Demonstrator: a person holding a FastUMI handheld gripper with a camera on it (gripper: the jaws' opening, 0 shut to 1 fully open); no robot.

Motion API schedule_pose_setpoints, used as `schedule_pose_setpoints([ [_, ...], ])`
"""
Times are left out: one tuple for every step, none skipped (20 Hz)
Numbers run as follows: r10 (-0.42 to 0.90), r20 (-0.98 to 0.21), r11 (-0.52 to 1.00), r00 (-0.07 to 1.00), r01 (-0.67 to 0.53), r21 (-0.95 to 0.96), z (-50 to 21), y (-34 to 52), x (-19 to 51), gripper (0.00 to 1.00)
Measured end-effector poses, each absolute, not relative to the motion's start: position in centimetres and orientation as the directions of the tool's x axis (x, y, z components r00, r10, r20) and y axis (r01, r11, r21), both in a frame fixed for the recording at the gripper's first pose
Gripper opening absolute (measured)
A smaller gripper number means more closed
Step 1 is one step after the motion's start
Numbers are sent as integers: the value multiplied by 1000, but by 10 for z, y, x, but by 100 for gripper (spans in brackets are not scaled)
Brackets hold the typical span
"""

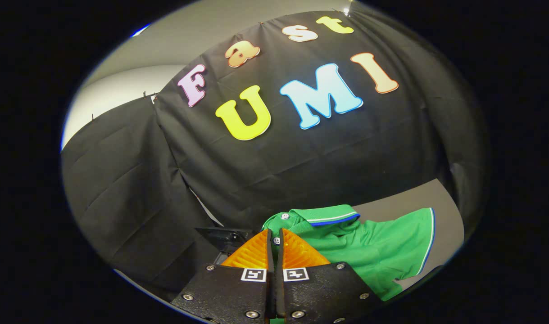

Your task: Put the clothes into the washing machine and then close the washing machine lid.

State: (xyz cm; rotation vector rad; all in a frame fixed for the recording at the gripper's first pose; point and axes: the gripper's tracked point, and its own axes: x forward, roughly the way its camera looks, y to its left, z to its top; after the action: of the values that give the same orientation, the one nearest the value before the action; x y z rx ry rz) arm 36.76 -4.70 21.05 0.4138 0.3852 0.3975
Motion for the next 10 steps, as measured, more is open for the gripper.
schedule_pose_setpoints([
  [454,-267,839,850,-307,448,217,-36,366,0],
  [460,-251,837,852,-322,441,223,-25,365,0],
  [470,-241,834,849,-337,436,228,-14,363,0],
  [483,-235,828,844,-352,437,231,-3,360,0],
  [496,-228,820,838,-365,441,234,10,359,0],
  [508,-223,813,832,-377,444,236,21,357,0],
  [515,-217,808,830,-385,446,240,32,358,0],
  [523,-211,803,826,-393,448,242,43,355,0],
  [533,-209,796,820,-402,452,243,54,355,0],
  [547,-207,787,811,-415,456,244,67,353,0],
])
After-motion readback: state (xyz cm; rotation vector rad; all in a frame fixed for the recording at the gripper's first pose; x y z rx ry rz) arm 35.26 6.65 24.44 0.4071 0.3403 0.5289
